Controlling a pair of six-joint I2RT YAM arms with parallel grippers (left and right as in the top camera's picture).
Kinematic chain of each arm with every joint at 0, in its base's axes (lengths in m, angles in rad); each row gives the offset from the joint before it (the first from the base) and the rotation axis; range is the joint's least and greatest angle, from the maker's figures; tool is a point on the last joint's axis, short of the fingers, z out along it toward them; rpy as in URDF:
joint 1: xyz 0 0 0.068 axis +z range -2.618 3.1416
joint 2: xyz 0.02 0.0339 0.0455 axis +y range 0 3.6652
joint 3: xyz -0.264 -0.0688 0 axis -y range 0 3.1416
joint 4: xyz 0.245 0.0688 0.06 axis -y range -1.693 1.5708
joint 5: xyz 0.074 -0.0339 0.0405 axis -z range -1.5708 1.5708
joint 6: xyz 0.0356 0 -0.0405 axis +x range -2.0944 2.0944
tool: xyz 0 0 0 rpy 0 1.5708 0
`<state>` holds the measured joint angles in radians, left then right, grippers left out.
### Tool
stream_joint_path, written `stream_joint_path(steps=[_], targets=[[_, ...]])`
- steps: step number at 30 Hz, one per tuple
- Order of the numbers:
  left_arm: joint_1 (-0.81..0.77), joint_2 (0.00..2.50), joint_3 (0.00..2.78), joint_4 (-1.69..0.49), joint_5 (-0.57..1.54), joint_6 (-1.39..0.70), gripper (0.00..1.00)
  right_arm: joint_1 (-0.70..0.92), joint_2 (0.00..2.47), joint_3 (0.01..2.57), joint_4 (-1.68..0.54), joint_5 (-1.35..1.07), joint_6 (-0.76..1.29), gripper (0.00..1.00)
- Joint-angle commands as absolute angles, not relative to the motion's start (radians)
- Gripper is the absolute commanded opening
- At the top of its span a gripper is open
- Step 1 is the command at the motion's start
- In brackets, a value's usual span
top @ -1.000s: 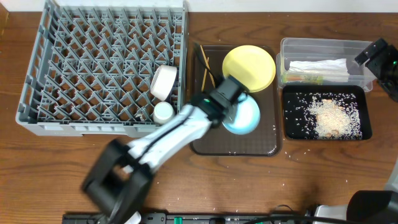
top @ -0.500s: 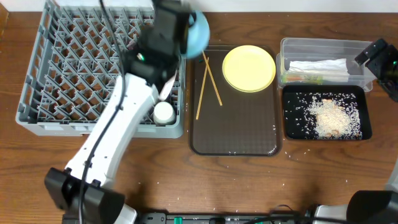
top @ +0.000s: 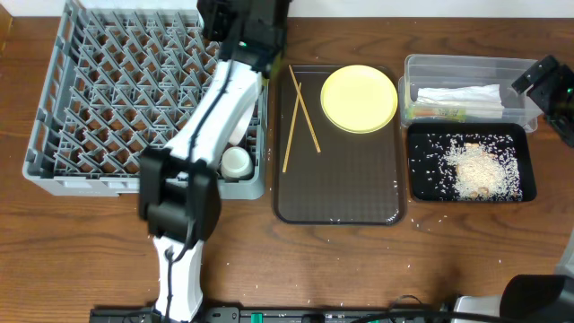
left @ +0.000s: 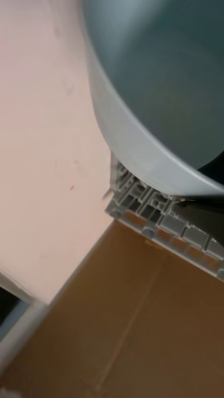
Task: Sort waste into correct bins and load items into the dishwasher
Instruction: 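Lift the blue plate with the left gripper and carry it to the rack, then place the blue plate in the rack's back row and release it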
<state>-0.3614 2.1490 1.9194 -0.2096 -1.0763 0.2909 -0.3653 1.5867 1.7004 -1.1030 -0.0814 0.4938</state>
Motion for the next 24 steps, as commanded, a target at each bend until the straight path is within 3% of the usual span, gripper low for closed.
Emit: stream_joint_path(steps=[1, 24], targets=[[-0.356, 2.212, 1.928, -0.12, -1.254, 0.394, 0.07, -0.366, 1.589, 1.702, -1.104, -0.082, 0.508, 0.99], [-0.32, 2.376, 1.921, 0.033, -1.229, 0.381, 0.07, -0.366, 1.589, 1.702, -1.104, -0.082, 0.508, 0.99]])
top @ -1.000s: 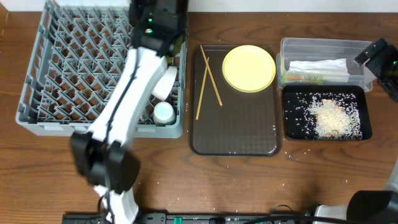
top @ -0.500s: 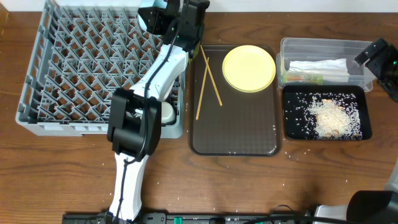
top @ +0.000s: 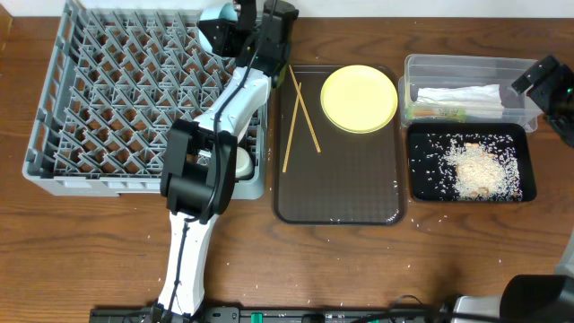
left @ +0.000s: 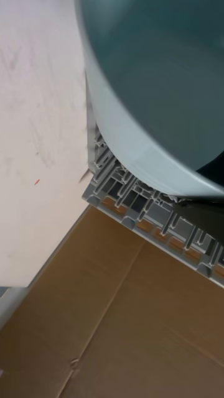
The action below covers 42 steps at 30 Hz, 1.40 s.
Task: Sort waste into correct bins and load items into the dishwasher
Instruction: 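Place the blue plate in the rack's back row and release it, then reach the left gripper to the chopsticks on the brown tray and grasp one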
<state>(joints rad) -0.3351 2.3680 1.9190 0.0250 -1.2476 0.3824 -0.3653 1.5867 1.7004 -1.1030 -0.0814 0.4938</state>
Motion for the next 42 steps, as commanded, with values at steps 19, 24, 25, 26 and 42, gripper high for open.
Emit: stream_joint_path(steps=[19, 24, 25, 26, 42], targets=[[-0.35, 2.397, 1.896, -0.137, -1.224, 0.392, 0.11, -0.366, 1.589, 1.702, -1.104, -0.082, 0.508, 0.99], [-0.383, 2.397, 1.896, -0.164, -1.245, 0.392, 0.17, -0.366, 1.589, 1.702, -1.104, -0.082, 0.508, 0.99], [-0.396, 2.397, 1.896, -0.164, -1.254, 0.392, 0.17, -0.366, 1.589, 1.702, -1.104, -0.082, 0.508, 0.99], [-0.414, 2.397, 1.896, -0.173, -1.257, 0.392, 0.21, -0.366, 1.589, 1.702, -1.104, -0.082, 0.508, 0.99], [-0.467, 2.393, 1.896, -0.179, -1.234, 0.392, 0.52, -0.366, 1.589, 1.702, -1.104, -0.082, 0.508, 0.99]])
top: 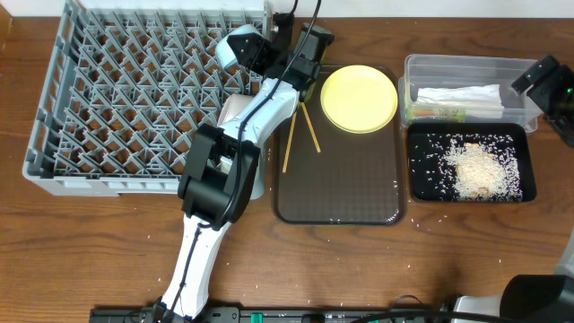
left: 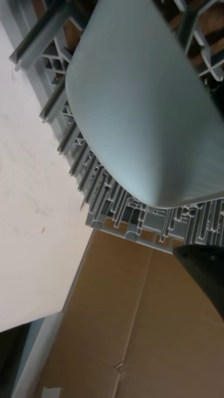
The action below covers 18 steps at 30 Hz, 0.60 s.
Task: Sort waste into correct bins and load items into the dishwasher
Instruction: 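Reach the left gripper to the chopsticks on the brown tray and grasp one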
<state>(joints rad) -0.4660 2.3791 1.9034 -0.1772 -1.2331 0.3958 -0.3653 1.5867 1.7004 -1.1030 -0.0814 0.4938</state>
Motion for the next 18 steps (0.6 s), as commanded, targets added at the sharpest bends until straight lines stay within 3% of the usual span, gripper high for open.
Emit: stream_joint_path(steps=[1, 18], targets=[[-0.471, 2.392, 1.896, -0.18, -1.221, 0.392, 0.52, -0.366, 1.589, 1.702, -1.104, -0.082, 0.508, 0.99], [-0.519, 2.352, 1.901, -0.232, -1.046, 0.333, 0.57, -0.366, 1.589, 1.702, -1.104, -0.082, 0.508, 0.99]])
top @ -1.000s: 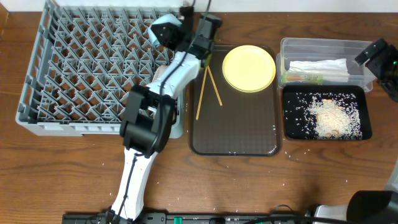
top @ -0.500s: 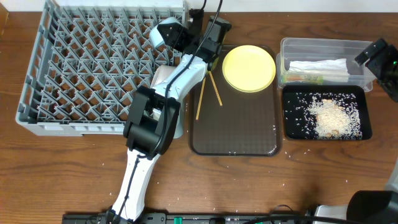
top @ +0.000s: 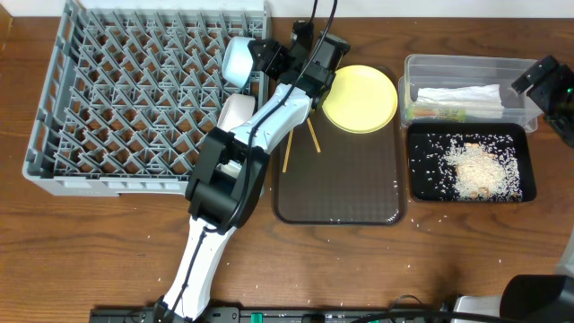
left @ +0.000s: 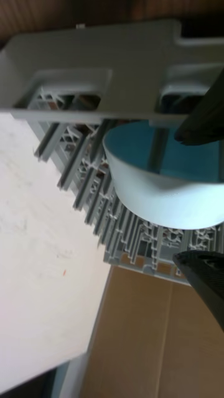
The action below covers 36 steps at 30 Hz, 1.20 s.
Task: Sort waste into correct bins and load items into the dishwasher
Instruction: 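Reach the left gripper to the chopsticks on the brown tray and grasp one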
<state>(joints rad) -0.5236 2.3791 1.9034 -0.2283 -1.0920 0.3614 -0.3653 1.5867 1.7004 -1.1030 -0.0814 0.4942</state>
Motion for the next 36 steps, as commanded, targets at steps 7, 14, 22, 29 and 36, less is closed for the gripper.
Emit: stream_joint_path(steps=[7, 14, 22, 29, 36], targets=[[-0.522, 2.132, 1.904, -0.462, -0.595, 0.179, 0.62, -0.366, 1.589, 1.702, -1.104, -0.082, 0.508, 0.99], [-0.513, 1.985, 1.904, -0.712, -0.118, -0.078, 0.61, -0.366, 1.589, 1.702, -1.104, -0.082, 0.508, 0.99], [-0.514, 2.063, 1.863, -0.799, -0.03, -0.513, 0.59, -0.366, 1.589, 1.702, -1.104, -0.082, 0.508, 0.99], [-0.514, 2.166, 1.86, -0.766, -0.033, -0.556, 0.52, -0.366, 1.589, 1.702, -1.104, -0.082, 0.508, 0.99], [-0.514, 2.244, 1.86, -0.723, -0.037, -0.604, 0.49, -0.366, 1.589, 1.702, -1.104, -0.082, 0.508, 0.99]])
